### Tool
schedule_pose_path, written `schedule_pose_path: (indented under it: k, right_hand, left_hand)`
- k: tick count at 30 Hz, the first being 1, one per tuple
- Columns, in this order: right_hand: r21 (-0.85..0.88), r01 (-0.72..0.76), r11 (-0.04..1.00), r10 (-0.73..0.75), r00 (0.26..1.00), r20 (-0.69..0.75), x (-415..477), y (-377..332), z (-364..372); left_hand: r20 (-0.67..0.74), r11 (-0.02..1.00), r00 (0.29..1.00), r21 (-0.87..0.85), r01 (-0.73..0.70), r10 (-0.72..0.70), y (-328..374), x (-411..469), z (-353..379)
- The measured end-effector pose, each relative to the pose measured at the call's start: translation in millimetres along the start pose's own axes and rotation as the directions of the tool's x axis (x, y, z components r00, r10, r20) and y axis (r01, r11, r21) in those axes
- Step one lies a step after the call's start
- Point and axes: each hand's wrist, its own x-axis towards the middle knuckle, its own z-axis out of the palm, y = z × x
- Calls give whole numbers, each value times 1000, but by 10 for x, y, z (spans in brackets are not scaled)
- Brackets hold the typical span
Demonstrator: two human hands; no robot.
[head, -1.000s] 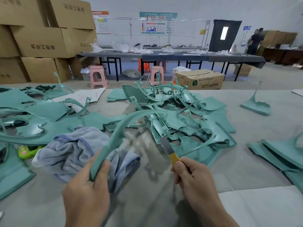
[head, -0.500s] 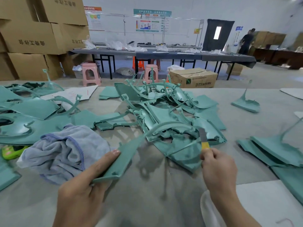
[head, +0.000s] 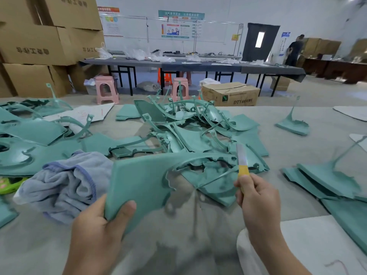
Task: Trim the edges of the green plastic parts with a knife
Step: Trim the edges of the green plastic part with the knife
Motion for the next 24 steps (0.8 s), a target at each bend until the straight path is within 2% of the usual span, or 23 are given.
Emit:
schedule_pose_path:
  k: [2, 4, 6, 8, 9, 11, 13, 14, 15, 17, 18, 19, 20, 21, 23, 24]
  right_hand:
    - [24, 158, 987, -159, 985, 69, -134, -121, 37]
    - [-47, 305, 951, -288, 931, 226, -262, -176, 67]
    - [-219, 405, 888, -300, 869, 393, -355, -159, 106]
    - [-424, 453, 785, -257, 859, 442, -373, -105, 145]
    - [-511, 435, 741, -237, 882, 407, -347, -92, 158]
    - [-619, 321, 716, -247, 947, 206, -248, -102, 123]
    - [-624, 245, 742, -317, 948, -5, -156, -141, 38]
    - [-594, 263, 760, -338, 941, -16, -152, -142, 11]
    - [-548, 314, 775, -345, 937, 50, -182, -134, 7]
    - [-480, 412, 775, -284, 905, 317, -320, -115, 94]
    - [-493, 442, 749, -225, 870, 439, -393, -102, 149]
    - [-527, 463, 713, -195, 852, 486, -423, -84, 192]
    - [-572, 452, 684, -201, 871, 449, -398, -74, 223]
    - [-612, 401, 682, -226, 911, 345, -342, -82, 224]
    - [-634, 266, 727, -273, 958, 89, -224, -128, 154]
    - [-617, 235, 751, -283, 959, 21, -187, -127, 108]
  left_hand:
    - [19, 988, 997, -137, 71, -69, -147, 54, 94]
    - [82, 943, 978, -260, 206, -191, -148, 67, 147]
    - [138, 886, 956, -361, 292, -258, -160, 64, 174]
    - [211, 827, 932, -433, 359, -294, -182, 71, 172]
    - [243, 805, 921, -451, 386, -305, -177, 72, 165]
    - [260, 791, 915, -464, 399, -309, -168, 76, 156]
    - [264, 784, 914, -474, 401, -308, -160, 77, 159]
    - [270, 779, 912, -478, 405, -309, -166, 75, 157]
    - [274, 769, 908, -487, 414, -315, -172, 75, 155]
    - [291, 746, 900, -506, 432, -324, -165, 68, 145]
    - [299, 732, 897, -521, 439, -325, -146, 60, 137]
    - [304, 717, 896, -538, 443, -325, -135, 59, 130]
    - [300, 709, 896, -550, 442, -326, -124, 64, 121]
    - [288, 708, 899, -555, 438, -330, -112, 72, 113]
    - [256, 724, 903, -539, 430, -346, -108, 100, 85]
    - [241, 733, 902, -526, 431, -358, -118, 111, 71]
